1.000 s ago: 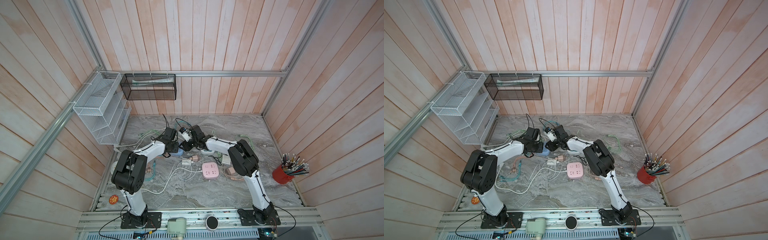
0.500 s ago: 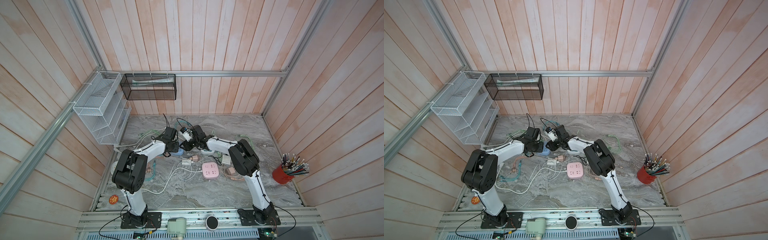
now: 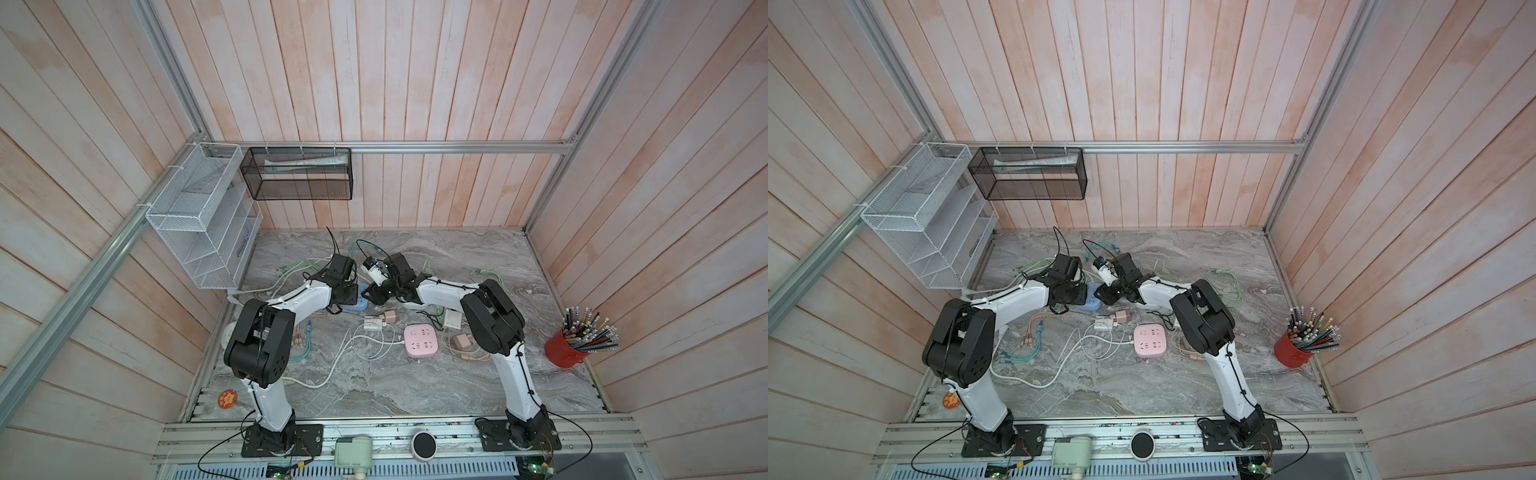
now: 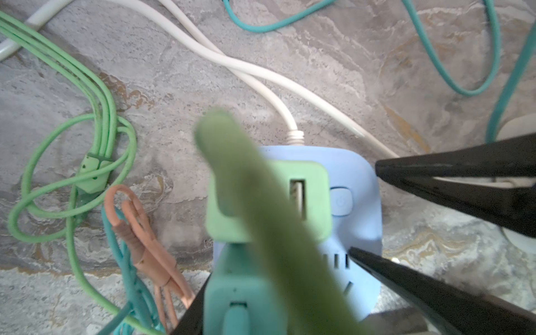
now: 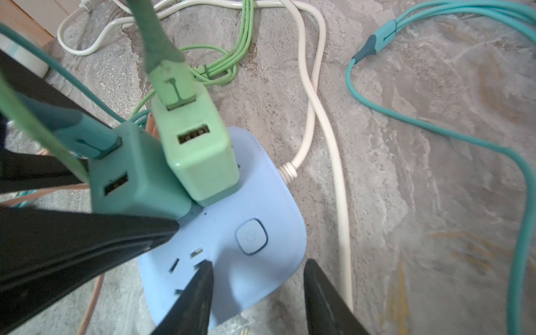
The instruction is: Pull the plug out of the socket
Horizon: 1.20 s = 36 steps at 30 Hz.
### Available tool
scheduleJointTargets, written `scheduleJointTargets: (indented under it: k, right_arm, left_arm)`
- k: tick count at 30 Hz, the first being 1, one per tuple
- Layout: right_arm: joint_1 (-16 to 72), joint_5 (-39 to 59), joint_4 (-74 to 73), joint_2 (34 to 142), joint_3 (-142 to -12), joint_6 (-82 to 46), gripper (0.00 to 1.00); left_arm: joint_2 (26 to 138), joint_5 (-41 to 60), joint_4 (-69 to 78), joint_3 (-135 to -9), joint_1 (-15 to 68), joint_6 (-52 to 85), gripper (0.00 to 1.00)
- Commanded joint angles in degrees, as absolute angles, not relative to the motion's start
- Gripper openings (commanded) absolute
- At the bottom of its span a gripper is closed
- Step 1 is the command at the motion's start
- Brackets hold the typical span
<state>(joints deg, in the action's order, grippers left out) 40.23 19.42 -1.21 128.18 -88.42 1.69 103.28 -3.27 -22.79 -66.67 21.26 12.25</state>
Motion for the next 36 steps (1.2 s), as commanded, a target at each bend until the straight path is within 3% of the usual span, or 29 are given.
scheduleJointTargets:
  k: [1, 7, 22, 27, 32, 36]
  right_arm:
    - [39.75, 15.76, 7.06, 130.17, -86.61, 1.88, 0.51]
    - [37.27, 22.3, 5.52, 130.46, -88.7, -2.42, 0.55]
    - [38.05, 23.84, 9.43, 133.64, -93.24, -1.41, 0.74]
    - [38.91, 23.82, 10.66, 134.79, -95.43, -1.15, 0.74]
    - [39.2, 22.8, 12.98, 136.23, -97.31, -0.22, 0.59]
    - [39.54, 19.71, 15.16, 136.41, -96.99, 2.1, 0.56]
  left_arm:
    - [101.16, -2.11, -21.65, -69.95, 21.8, 12.58, 0.27]
    - [100.63, -2.23, -21.4, -68.26, 22.41, 11.35, 0.26]
    - [100.39, -2.65, -19.92, -67.87, 23.13, 11.32, 0.26]
    - [100.37, -1.72, -19.03, -67.71, 23.29, 11.32, 0.26]
    - [100.28, -1.58, -18.6, -67.84, 23.56, 11.47, 0.26]
    - [99.49, -1.08, -17.55, -67.82, 23.48, 11.99, 0.26]
